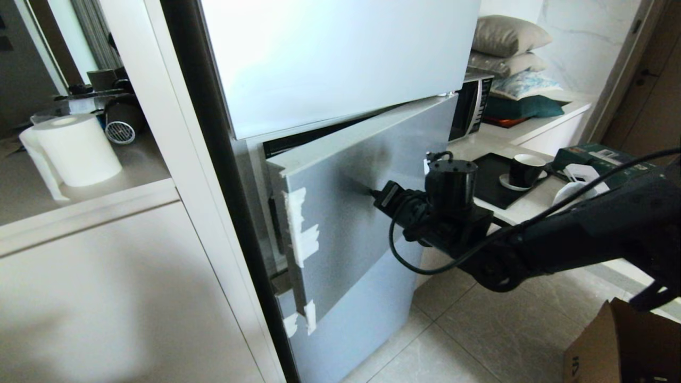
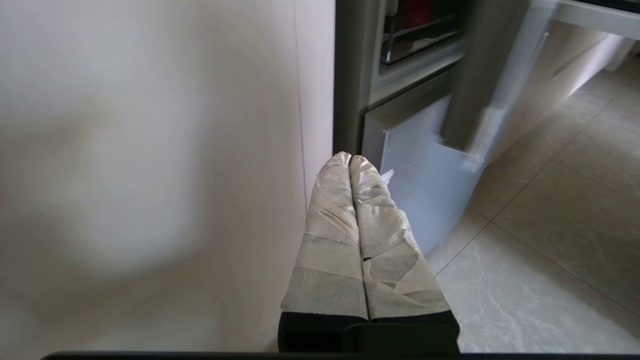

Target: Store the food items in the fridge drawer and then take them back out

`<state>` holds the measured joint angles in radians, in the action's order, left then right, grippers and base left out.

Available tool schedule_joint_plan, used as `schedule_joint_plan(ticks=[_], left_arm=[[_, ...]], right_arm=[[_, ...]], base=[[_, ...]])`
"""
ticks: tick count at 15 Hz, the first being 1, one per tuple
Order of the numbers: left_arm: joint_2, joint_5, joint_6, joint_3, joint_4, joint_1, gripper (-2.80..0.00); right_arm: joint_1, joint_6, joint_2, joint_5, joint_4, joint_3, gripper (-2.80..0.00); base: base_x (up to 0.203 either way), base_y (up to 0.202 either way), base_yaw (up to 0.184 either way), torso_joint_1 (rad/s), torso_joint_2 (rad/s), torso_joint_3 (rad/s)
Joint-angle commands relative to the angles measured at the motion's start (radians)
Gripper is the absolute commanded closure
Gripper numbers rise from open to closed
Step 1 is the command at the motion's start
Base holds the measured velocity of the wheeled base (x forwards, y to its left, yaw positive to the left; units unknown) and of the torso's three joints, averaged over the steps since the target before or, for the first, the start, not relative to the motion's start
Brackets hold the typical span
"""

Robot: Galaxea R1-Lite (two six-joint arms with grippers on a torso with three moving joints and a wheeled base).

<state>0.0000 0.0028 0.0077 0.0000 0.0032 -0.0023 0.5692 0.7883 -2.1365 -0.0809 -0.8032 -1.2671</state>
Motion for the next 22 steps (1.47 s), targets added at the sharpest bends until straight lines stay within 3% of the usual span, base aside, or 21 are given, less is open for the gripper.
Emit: schedule_joint_plan(ticks=[1,5,8,10,14,18,22], left_arm=[[0.002,0.000,0.000,0.000,0.000,0.001,0.00],[0.002,0.000,0.000,0.000,0.000,0.001,0.00],[0.002,0.000,0.000,0.000,0.000,0.001,0.00],[0.002,0.000,0.000,0.000,0.000,0.001,0.00],[0.002,0.000,0.000,0.000,0.000,0.001,0.00],[0.002,0.000,0.000,0.000,0.000,0.001,0.00],[0.002,0.000,0.000,0.000,0.000,0.001,0.00]], right_arm=[[0.010,0.005,-0.070,-0.014,-0.004,-0.044,0.00],[0.000,0.005,-0.092,-0.003,-0.011,-0.108,0.00],[-0.010,-0.048,-0.189,0.036,-0.176,-0.189,0.00],[-0.011,-0.076,-0.158,0.051,-0.182,-0.144,0.00],[0.030,-0.164,0.157,0.049,-0.183,0.190,0.00],[0.061,-0.282,0.571,-0.032,-0.184,0.608,0.00],[-0.087,-0.453,1.032,-0.017,-0.073,0.932,0.00]], base=[[0.000,0.000,0.000,0.000,0.00,0.000],[0.000,0.000,0.000,0.000,0.00,0.000],[0.000,0.000,0.000,0.000,0.00,0.000],[0.000,0.000,0.000,0.000,0.00,0.000],[0.000,0.000,0.000,0.000,0.00,0.000],[0.000,0.000,0.000,0.000,0.00,0.000],[0.000,0.000,0.000,0.000,0.00,0.000]])
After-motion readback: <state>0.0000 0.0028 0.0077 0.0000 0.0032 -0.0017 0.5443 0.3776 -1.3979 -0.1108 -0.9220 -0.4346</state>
